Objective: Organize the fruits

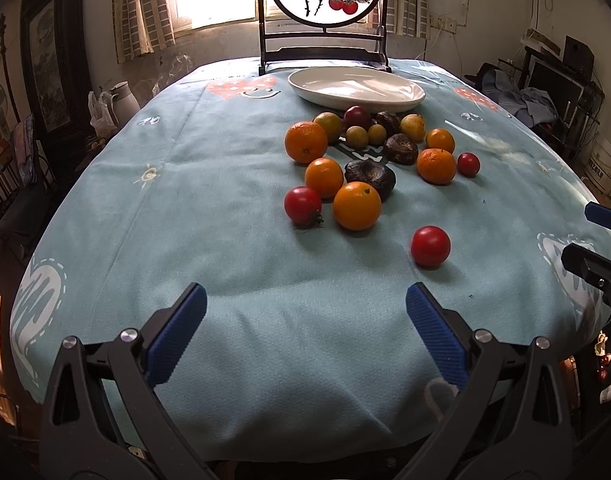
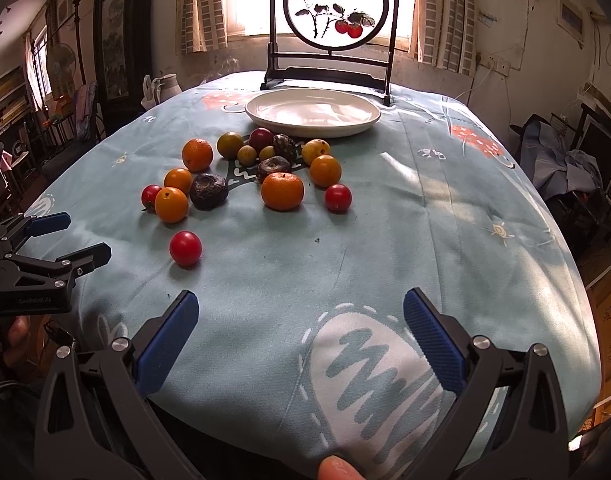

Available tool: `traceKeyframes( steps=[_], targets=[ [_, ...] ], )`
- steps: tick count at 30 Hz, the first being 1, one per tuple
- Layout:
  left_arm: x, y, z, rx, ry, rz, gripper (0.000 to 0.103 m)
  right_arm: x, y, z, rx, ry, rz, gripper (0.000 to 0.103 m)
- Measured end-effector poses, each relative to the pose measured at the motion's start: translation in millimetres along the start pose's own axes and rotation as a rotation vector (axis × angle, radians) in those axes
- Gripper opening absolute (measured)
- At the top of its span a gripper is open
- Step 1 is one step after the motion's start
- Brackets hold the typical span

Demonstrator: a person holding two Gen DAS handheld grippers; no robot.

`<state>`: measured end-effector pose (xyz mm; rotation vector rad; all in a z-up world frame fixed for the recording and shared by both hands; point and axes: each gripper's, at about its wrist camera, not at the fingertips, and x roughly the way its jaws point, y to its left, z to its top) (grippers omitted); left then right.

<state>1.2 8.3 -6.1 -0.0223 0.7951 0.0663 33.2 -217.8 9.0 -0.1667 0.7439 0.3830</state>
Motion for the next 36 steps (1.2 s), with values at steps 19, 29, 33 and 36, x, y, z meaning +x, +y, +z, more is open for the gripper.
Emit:
traceKeyframes(
  steps=[19, 29, 33, 36],
  targets=[
    [11, 17, -1, -0.015, 0.027, 0.021, 0.101, 23, 32, 7, -0.047, -0.012, 0.131, 0.099],
    [18, 43, 2, -0.051, 0.03, -0.04, 0.101, 74, 69, 23, -0.092, 0.052, 0.26, 0.053],
    [20, 42, 7, -0.021, 0.004, -0.101, 0.101, 89, 72, 24, -0.076, 0.094, 0.266, 0.04],
    [22, 35, 14, 0.027, -0.012, -0.161, 0.098, 89, 72, 23, -0.082, 0.088, 0.283, 0.03]
  ],
)
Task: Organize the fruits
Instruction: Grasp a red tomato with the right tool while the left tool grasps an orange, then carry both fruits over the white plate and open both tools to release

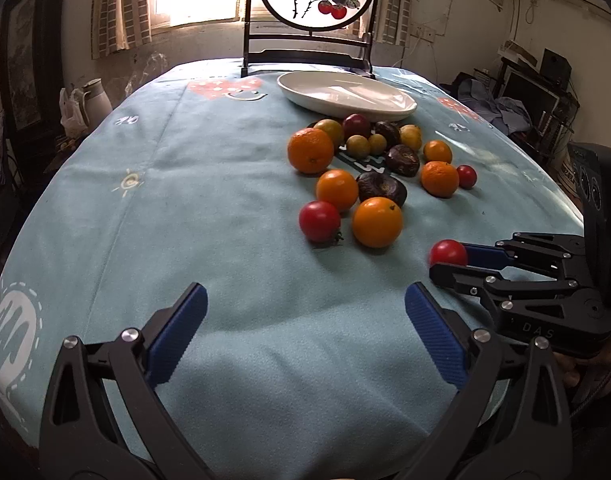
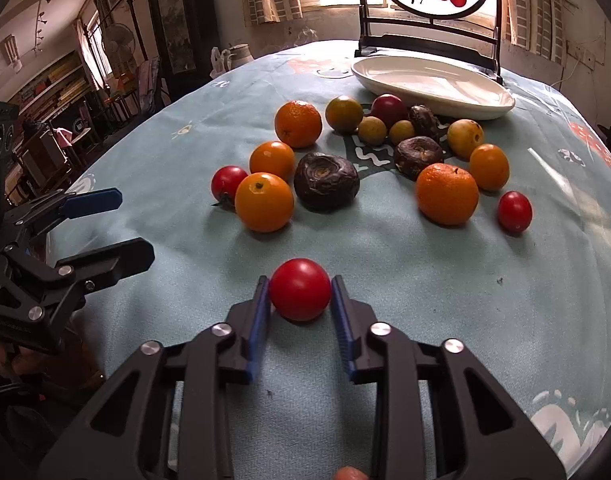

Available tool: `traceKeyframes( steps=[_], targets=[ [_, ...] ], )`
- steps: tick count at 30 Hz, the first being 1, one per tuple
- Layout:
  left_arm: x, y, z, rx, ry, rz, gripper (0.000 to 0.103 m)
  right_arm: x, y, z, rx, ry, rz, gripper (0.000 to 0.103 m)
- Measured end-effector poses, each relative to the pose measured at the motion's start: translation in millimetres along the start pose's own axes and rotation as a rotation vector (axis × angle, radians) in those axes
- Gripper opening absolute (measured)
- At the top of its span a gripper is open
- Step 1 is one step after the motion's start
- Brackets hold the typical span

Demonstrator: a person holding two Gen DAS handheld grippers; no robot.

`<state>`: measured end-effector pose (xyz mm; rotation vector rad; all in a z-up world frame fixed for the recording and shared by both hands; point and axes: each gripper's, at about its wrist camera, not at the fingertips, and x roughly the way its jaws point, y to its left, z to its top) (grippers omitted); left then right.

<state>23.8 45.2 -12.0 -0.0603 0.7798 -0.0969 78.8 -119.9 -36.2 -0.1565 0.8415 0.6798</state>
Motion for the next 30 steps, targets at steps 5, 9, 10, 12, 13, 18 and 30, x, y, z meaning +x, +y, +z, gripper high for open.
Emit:
traceKeyframes(
  steps=[5, 9, 10, 12, 13, 18, 30],
  targets=[
    [7, -26, 15, 0.126, -0.02, -0.141, 0.077, -12, -16, -3, 0.035, -0.032, 0.015, 0.03],
    [27, -44, 27, 0.198, 0.003, -0.19, 0.054, -16, -36, -4, 0.086, -0.039, 0.01, 0.03],
    [33, -45, 30, 0.2, 0.019, -0.193, 0.052, -15, -41, -5, 0.1, -0.037, 0.016, 0.03],
    [43, -46, 35, 0.189, 0.041, -0.193, 0.051, -12, -47, -6, 0.123, -0.027, 0.043, 0.03],
    [46, -45, 36, 0.187, 0.049, -0.189, 0.051, -12, -50, -7, 0.135, -0.024, 0.061, 0.03],
    [56, -47, 42, 0.203, 0.077, -0.16, 0.051, -13, -53, -8, 0.153, -0.019, 0.104, 0.03],
    [67, -42, 49, 0.197, 0.122, -0.164, 0.038, -20, -65, 8, 0.15, -0.017, 0.126, 0.03]
  ],
)
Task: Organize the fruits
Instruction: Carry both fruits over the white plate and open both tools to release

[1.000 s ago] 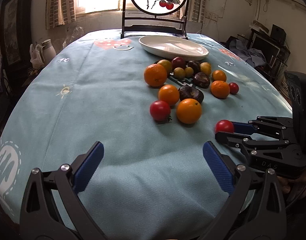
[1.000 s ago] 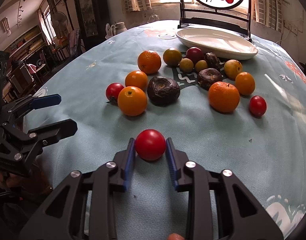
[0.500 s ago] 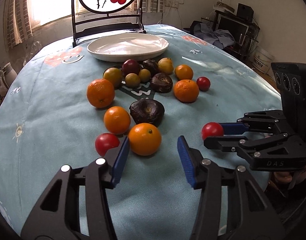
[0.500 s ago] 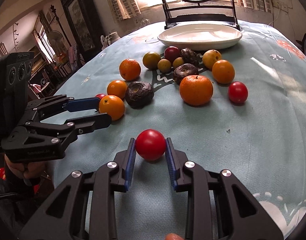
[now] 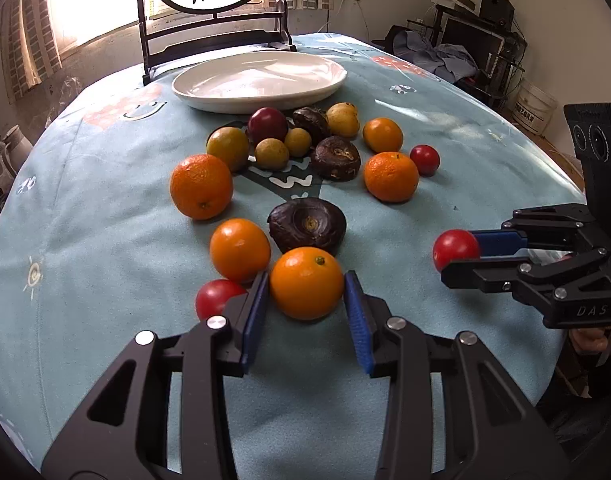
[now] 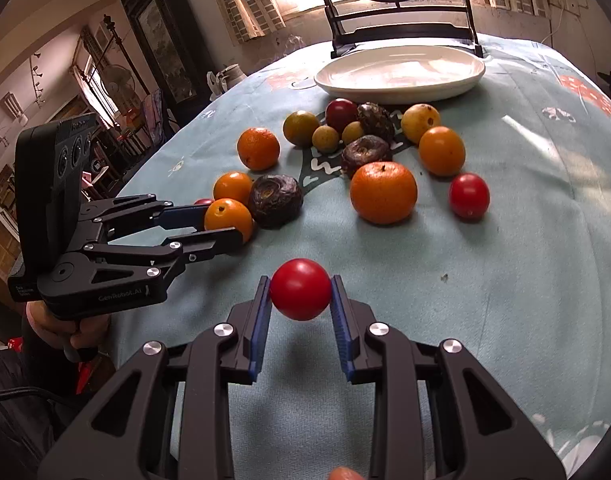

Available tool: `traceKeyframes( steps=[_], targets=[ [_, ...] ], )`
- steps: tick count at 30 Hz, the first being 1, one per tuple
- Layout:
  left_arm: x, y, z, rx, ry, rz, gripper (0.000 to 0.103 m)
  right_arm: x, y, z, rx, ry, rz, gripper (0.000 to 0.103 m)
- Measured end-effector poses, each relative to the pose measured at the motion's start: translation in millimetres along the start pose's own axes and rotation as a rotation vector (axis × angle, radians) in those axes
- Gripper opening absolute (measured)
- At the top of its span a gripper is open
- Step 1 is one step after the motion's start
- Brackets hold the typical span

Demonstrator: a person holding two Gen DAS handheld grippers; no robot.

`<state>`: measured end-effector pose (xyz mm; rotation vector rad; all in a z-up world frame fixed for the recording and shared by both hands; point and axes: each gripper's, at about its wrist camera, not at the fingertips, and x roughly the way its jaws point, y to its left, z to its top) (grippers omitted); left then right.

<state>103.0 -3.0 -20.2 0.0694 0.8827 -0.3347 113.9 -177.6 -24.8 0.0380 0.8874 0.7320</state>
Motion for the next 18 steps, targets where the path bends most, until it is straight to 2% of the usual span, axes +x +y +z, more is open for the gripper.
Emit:
traceKeyframes(
  steps=[5, 8, 11, 15, 18],
  targets=[
    [-13, 8, 18, -0.015, -0.033, -0.07, 0.038, -17, -11, 40, -0.004, -0.083, 0.01, 0.03],
    [-21, 16, 51, -0.01, -0.085, -0.092, 0.038, -18, -25, 81, 0.003, -0.159, -0.038, 0.03],
    [-13, 30, 96, -0.014, -0.12, -0.061, 0.039, -4, -49, 125, 0.034, -0.205, -0.094, 0.03],
    [26, 53, 157, -0.052, -0.094, -0.05, 0.039, 35, -82, 168, 0.056, -0.177, -0.166, 0.03],
    [67, 67, 190, -0.061, -0.043, 0.005, 0.039, 65, -101, 186, 0.056, -0.111, -0.201, 0.03]
  ],
)
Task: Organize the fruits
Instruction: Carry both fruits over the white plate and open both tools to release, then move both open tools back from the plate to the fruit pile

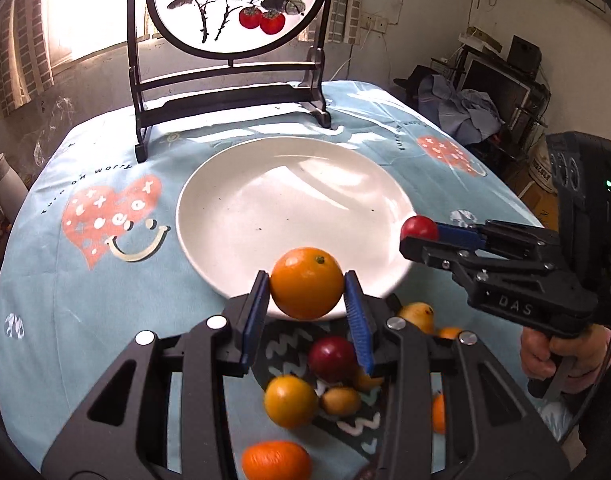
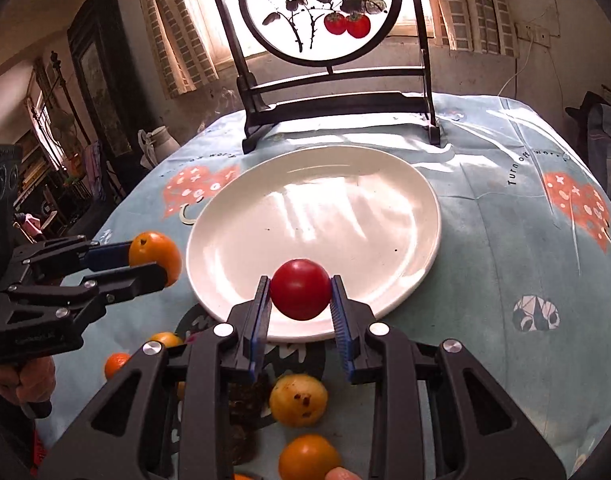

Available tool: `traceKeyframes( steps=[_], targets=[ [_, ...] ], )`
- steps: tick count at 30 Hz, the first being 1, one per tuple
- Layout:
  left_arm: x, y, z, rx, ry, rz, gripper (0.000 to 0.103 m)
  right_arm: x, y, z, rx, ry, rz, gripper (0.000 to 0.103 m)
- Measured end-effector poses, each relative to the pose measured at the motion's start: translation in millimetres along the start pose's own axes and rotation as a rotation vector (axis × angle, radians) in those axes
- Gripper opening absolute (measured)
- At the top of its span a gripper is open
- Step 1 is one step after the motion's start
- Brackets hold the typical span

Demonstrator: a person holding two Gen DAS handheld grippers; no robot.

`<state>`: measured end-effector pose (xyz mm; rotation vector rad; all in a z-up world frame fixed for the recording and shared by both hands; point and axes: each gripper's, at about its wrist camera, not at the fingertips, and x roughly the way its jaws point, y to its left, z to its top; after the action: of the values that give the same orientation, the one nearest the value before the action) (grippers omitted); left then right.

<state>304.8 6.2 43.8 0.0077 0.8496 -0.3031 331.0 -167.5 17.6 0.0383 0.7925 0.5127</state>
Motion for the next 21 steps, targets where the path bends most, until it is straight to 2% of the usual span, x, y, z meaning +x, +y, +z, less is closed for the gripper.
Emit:
traceKeyframes(
  steps=[5, 10, 11, 12, 13, 14, 15, 18, 21],
  targets=[
    [57, 16, 21, -0.033, 0.106, 0.039, 0.039, 38, -8, 8, -0.035, 0.085, -0.033, 0.03],
    [84, 22, 24, -0.036, 0.154, 0.057, 0.039, 58, -13, 13, -0.052, 0.134, -0.039, 0.03],
    [82, 21, 25, -0.032, 0.144, 0.067, 0.046, 60, -13, 14, -0.059, 0.138, -0.039, 0.03],
    [80, 19, 26, -0.029, 0.137, 0.08, 0.063, 60, -11, 13, -0.065, 0.145, -0.038, 0.033],
    [74, 18, 27, -0.028, 0.119, 0.094, 0.073, 60, -11, 13, -0.067, 0.152, -0.038, 0.046],
    [66, 17, 28, -0.029, 0.087, 0.107, 0.084, 57, -11, 13, -0.065, 0.152, -0.037, 0.054],
    [56, 16, 28, -0.028, 0.055, 0.115, 0.089, 51, -10, 12, -0.061, 0.145, -0.036, 0.061],
    [25, 13, 22, -0.022, 0.011, 0.122, 0.096, 25, -5, 8, -0.076, 0.095, -0.027, 0.061],
    [-9, 14, 1, -0.041, -0.023, 0.117, 0.099, -6, 0, -6, -0.081, 0.054, -0.01, 0.061]
  ],
)
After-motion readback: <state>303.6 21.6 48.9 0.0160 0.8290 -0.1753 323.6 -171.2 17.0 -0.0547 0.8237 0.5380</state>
